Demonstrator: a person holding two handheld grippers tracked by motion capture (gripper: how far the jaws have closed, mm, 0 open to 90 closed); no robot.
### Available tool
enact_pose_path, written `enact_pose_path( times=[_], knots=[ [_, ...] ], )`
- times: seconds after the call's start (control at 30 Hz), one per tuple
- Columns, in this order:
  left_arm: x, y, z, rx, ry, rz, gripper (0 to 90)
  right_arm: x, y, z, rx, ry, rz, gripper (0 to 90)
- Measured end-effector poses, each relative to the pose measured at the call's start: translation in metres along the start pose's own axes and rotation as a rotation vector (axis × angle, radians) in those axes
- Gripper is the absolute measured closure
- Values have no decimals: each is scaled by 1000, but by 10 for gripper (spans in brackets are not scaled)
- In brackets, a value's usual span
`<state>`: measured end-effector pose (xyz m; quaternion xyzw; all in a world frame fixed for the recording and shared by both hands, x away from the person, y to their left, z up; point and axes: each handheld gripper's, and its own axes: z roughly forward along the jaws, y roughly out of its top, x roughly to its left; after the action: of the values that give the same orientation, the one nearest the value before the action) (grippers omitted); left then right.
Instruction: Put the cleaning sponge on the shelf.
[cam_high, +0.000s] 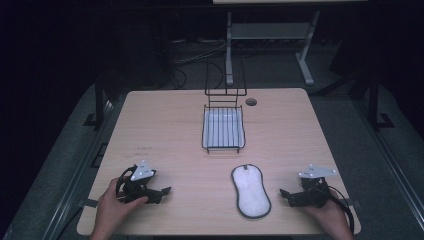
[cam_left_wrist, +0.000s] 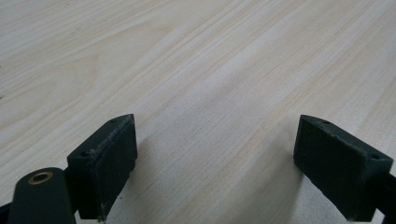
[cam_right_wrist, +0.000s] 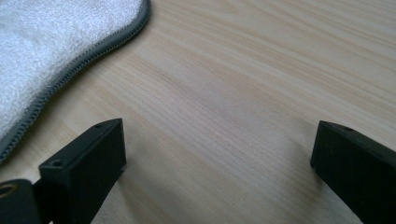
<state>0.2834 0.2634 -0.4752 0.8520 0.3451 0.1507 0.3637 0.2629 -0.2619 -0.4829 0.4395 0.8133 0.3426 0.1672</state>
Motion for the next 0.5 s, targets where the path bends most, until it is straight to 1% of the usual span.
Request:
enact_pose_path(
  times=[0.3, 0.33, 0.37, 0.4, 0.43, 0.47, 0.5],
  knots=[
    [0, 0, 0, 0, 0, -1, 127, 0, 1, 0, 5, -1, -2, 34],
    [0, 0, 0, 0, -1, -1, 127, 0, 3, -2, 25, -5, 1, 102],
    [0, 0, 0, 0, -1, -1, 127, 0, 3, -2, 25, -5, 1, 102],
    [0, 0, 0, -1, -1, -1, 127, 1, 5, -6, 23, -22, -12, 191],
    [0, 0, 0, -1, -1, -1, 127, 1, 5, -6, 23, -22, -12, 191],
    [0, 0, 0, -1, 0, -1, 127, 1, 7, -9, 30, -33, -9, 253],
    [0, 0, 0, -1, -1, -1, 127, 1, 8, -10, 32, -28, -4, 296]
  ],
)
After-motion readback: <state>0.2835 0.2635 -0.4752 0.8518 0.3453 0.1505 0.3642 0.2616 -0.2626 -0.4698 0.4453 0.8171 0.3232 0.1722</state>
